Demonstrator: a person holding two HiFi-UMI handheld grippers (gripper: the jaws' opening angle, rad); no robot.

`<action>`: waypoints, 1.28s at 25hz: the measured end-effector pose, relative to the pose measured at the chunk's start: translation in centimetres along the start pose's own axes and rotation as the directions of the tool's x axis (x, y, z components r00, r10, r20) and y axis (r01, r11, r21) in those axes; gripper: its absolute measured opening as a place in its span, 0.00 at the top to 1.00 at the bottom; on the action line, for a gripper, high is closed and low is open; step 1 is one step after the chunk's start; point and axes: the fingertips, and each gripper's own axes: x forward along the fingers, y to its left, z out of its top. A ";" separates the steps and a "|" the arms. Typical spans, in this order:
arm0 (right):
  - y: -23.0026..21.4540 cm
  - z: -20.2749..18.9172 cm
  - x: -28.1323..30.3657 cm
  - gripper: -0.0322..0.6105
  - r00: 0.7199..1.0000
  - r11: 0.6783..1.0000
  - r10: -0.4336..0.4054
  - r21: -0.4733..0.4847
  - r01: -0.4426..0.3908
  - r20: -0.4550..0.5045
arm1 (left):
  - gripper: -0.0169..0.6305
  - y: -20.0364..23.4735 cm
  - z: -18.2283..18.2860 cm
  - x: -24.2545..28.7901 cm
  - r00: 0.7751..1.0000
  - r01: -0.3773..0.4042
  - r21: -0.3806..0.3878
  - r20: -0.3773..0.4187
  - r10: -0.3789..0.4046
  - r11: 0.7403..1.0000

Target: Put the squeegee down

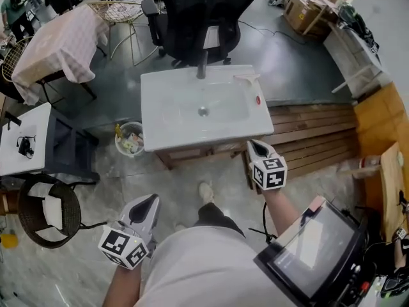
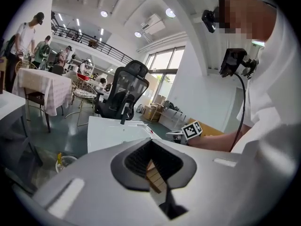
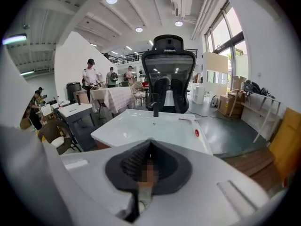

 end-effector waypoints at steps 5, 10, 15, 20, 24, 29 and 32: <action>6.1 -1.1 -4.6 0.95 0.998 0.997 0.069 -0.021 -0.069 0.005 | 0.96 -1.2 -2.2 -3.9 1.000 0.013 -0.009 -0.003 -0.013 1.000; 11.5 -2.0 -8.3 0.95 0.990 0.989 0.141 -0.055 -0.140 0.025 | 0.96 -2.5 -4.7 -7.0 1.000 0.018 0.008 0.012 -0.018 1.000; 15.8 -1.4 -11.0 0.95 0.977 0.975 0.203 -0.105 -0.196 0.059 | 0.96 -3.4 -5.9 -9.1 1.000 0.023 0.017 0.017 -0.024 1.000; 19.1 -1.3 -13.4 0.95 0.963 0.958 0.259 -0.146 -0.247 0.071 | 0.96 -4.9 -6.6 -10.4 1.000 0.028 0.026 0.010 -0.029 0.999; 21.3 -1.5 -14.8 0.95 0.954 0.945 0.293 -0.169 -0.279 0.068 | 0.96 -5.5 -7.3 -11.3 0.999 0.037 0.026 0.015 -0.038 0.999; 23.5 -1.3 -15.8 0.95 0.943 0.932 0.325 -0.194 -0.307 0.071 | 0.96 -5.7 -7.9 -12.3 0.999 0.040 0.028 0.015 -0.041 0.999; 24.2 -1.0 -16.0 0.95 0.937 0.924 0.342 -0.207 -0.322 0.073 | 0.96 -5.6 -8.0 -12.5 0.999 0.033 0.027 0.013 -0.034 0.999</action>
